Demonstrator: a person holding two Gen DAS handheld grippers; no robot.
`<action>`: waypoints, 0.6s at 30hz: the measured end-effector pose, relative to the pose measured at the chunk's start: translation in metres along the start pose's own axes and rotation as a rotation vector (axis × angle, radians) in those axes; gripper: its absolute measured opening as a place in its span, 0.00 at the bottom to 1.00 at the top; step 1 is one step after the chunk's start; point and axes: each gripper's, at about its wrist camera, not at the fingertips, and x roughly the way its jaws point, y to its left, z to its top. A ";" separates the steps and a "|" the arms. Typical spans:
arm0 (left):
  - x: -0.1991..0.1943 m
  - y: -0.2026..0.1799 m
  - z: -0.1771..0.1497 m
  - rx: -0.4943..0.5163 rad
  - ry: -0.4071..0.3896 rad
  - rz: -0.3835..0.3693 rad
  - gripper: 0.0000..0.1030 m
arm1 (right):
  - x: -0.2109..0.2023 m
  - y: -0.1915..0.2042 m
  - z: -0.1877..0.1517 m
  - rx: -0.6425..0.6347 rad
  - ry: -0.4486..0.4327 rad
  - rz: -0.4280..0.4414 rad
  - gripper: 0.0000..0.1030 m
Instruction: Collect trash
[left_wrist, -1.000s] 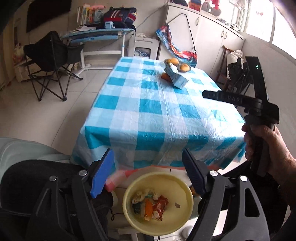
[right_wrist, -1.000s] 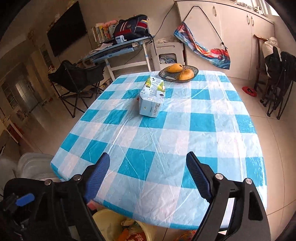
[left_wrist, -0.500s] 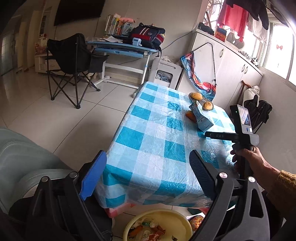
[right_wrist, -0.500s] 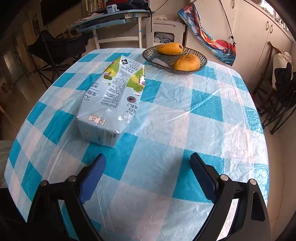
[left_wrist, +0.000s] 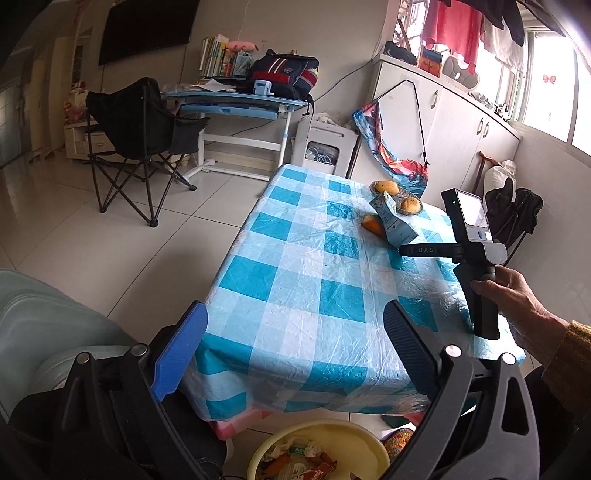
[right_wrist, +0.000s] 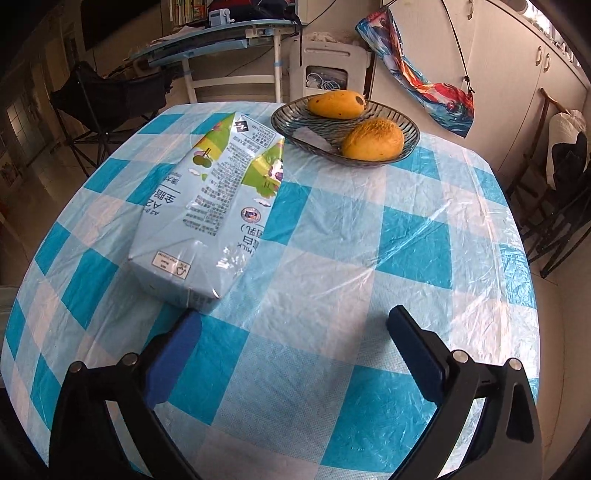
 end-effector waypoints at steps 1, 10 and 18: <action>0.000 0.000 -0.001 -0.001 0.003 -0.008 0.91 | 0.000 0.000 0.000 0.000 0.000 0.000 0.93; 0.003 -0.003 -0.008 0.015 0.040 -0.005 0.92 | 0.000 0.000 -0.001 -0.001 0.000 0.000 0.93; 0.005 0.001 -0.012 0.024 0.062 0.019 0.93 | 0.000 0.000 -0.001 -0.001 0.000 0.000 0.93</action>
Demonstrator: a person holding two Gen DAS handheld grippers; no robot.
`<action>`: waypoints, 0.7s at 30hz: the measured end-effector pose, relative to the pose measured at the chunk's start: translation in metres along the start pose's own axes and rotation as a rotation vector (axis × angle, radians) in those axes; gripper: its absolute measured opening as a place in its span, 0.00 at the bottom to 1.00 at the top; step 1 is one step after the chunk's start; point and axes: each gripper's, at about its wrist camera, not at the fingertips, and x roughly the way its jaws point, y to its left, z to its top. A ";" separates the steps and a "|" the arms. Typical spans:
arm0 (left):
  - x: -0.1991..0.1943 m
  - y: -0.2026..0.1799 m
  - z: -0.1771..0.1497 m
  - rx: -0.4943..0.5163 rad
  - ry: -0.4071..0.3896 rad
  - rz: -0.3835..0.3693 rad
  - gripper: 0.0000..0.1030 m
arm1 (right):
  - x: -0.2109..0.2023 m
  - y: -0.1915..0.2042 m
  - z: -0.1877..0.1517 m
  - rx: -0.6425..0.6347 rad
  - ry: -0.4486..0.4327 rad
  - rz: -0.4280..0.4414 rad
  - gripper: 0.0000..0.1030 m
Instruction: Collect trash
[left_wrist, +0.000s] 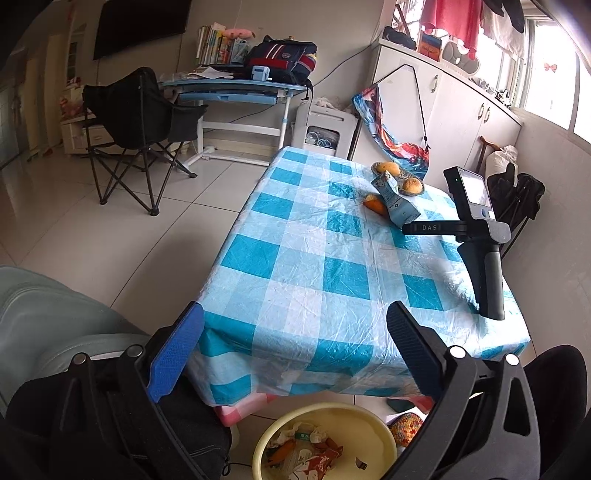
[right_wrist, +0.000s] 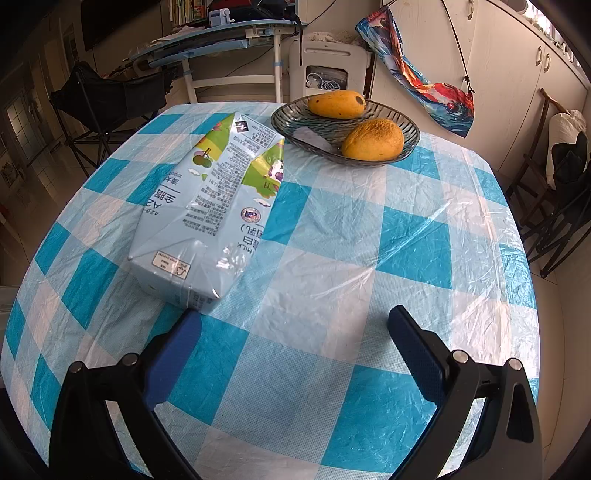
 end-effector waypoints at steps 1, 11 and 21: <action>0.000 0.001 0.000 0.000 0.003 0.003 0.93 | 0.000 0.000 0.001 0.000 0.000 0.000 0.93; -0.002 0.003 -0.003 0.013 0.009 0.000 0.93 | 0.001 0.000 0.000 -0.001 -0.001 0.000 0.93; 0.002 0.004 -0.001 0.006 0.031 -0.018 0.93 | 0.000 0.000 0.000 -0.001 -0.001 0.000 0.93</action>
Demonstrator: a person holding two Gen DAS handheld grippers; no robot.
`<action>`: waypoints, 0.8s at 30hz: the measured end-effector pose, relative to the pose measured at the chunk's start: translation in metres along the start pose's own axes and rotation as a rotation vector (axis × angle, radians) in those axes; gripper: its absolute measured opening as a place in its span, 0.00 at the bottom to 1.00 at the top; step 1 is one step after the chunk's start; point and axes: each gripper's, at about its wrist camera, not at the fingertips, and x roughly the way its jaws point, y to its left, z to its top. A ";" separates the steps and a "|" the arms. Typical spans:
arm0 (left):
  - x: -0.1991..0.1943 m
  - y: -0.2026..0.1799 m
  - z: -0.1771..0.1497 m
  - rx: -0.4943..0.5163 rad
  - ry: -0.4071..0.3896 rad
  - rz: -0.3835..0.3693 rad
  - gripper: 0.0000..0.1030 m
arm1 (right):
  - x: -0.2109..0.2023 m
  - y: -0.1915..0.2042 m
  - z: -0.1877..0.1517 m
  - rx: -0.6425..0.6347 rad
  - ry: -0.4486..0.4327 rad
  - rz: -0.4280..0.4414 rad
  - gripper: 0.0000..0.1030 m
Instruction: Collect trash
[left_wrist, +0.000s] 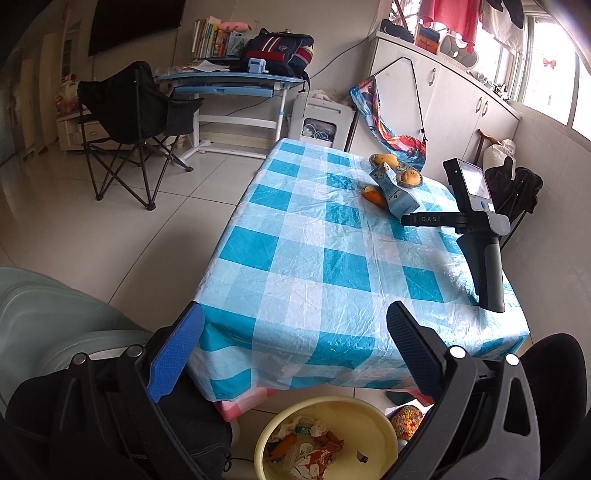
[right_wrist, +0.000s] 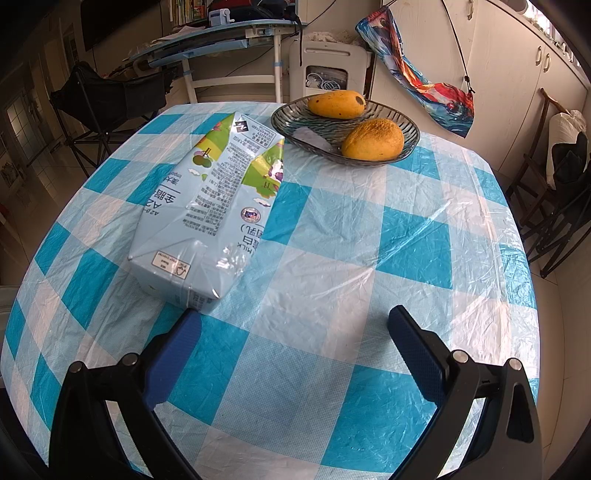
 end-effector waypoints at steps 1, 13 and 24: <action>0.001 0.000 0.000 -0.001 0.003 -0.002 0.93 | 0.001 0.000 0.001 0.000 0.000 0.000 0.93; 0.005 0.001 0.001 -0.006 0.020 -0.015 0.93 | 0.000 0.000 0.000 0.000 0.000 0.000 0.93; 0.006 0.001 0.001 -0.007 0.023 -0.016 0.93 | 0.000 0.000 0.000 0.000 0.000 0.000 0.93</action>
